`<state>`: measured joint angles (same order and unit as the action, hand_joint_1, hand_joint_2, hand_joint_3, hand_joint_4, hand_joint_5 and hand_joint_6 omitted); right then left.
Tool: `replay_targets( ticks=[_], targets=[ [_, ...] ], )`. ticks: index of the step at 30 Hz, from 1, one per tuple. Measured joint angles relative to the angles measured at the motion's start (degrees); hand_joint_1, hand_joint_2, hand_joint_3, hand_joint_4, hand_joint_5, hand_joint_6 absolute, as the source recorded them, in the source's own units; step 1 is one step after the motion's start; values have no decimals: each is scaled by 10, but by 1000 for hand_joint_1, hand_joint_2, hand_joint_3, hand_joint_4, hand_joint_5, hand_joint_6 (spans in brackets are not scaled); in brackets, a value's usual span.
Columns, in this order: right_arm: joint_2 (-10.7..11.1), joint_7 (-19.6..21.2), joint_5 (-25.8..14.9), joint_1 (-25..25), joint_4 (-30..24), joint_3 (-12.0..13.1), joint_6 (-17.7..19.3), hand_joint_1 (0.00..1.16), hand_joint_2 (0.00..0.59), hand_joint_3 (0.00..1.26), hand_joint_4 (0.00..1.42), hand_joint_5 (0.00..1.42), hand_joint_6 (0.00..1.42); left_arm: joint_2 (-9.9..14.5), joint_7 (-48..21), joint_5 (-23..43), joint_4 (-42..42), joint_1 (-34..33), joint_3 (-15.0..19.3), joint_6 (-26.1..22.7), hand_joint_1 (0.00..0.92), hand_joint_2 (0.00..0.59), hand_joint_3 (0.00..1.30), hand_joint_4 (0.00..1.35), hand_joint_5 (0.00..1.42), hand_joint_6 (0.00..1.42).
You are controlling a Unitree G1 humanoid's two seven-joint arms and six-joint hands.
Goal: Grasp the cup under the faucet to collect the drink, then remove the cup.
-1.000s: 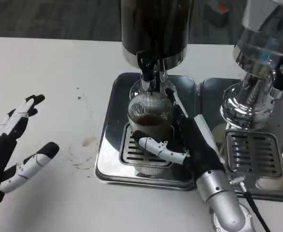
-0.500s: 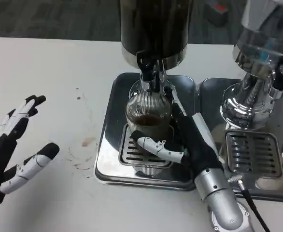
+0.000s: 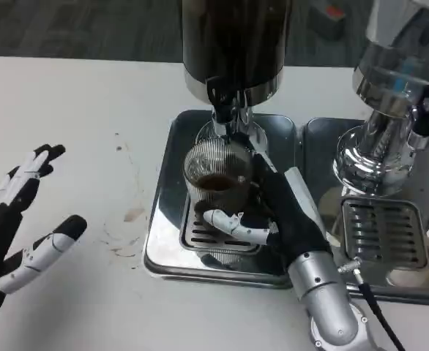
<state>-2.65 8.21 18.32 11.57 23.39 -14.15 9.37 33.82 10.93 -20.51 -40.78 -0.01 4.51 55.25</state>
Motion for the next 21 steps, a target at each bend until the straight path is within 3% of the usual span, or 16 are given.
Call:
replay_targets(
  ticks=[6, 21],
  targets=[
    [-6, 9, -2, 6, 10, 4, 0, 956, 245, 288, 318, 274, 342, 0, 0, 0, 0, 0, 2, 0, 0, 165, 98, 0, 121, 0],
    [-8, 37, -12, 9, 15, 10, 1, 966, 261, 410, 482, 431, 456, 0, 0, 0, 0, 0, 3, 0, 0, 165, 90, 0, 121, 0]
  ],
)
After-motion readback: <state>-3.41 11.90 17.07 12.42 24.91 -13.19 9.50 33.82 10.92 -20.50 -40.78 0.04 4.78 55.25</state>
